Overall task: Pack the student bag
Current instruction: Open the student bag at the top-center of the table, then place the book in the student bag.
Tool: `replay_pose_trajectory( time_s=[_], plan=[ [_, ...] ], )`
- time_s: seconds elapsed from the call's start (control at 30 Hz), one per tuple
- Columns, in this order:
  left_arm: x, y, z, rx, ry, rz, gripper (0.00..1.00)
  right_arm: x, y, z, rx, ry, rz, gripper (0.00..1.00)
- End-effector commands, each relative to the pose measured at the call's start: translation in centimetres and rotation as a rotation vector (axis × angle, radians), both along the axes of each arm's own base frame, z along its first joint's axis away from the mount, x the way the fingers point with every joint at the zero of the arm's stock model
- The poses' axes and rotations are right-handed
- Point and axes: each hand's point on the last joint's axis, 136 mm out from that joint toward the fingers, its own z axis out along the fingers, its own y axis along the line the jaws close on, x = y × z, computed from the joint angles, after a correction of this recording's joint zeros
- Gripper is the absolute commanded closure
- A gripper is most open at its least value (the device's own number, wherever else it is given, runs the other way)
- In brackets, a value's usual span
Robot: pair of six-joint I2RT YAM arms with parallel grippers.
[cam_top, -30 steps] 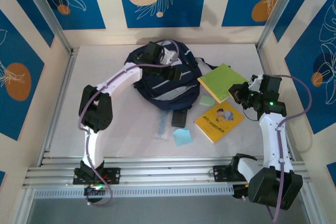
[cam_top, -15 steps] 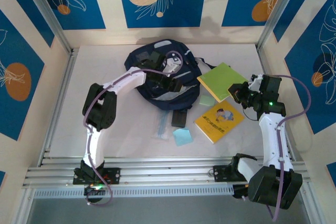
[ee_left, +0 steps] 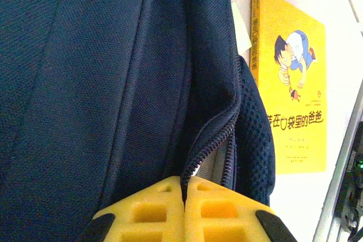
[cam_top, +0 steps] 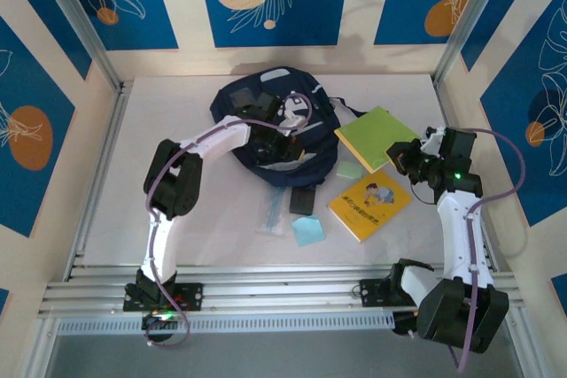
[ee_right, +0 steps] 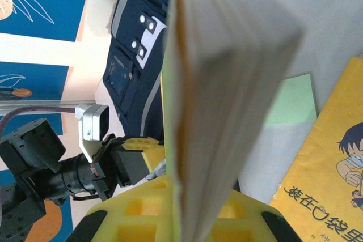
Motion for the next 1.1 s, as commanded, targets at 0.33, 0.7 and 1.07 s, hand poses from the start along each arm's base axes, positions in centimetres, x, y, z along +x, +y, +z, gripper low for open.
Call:
replay_pose_trajectory(
  time_s=[0.33,0.7,1.07],
  plan=[
    [7.8,3.2,12.8,-0.181,-0.211,0.347,1.00,-1.1,-1.3,0.4,-0.059,-0.008,-0.057,1.00],
    [9.6,3.6,18.6,-0.356,-0.251,0.464,1.00,1.3,7.1,0.3,0.153,-0.043,0.152,1.00],
    [8.4,4.3,22.6,-0.439,-0.303,0.478,1.00,10.7,17.4,-0.7,0.308,-0.099,0.228,1.00]
  ],
)
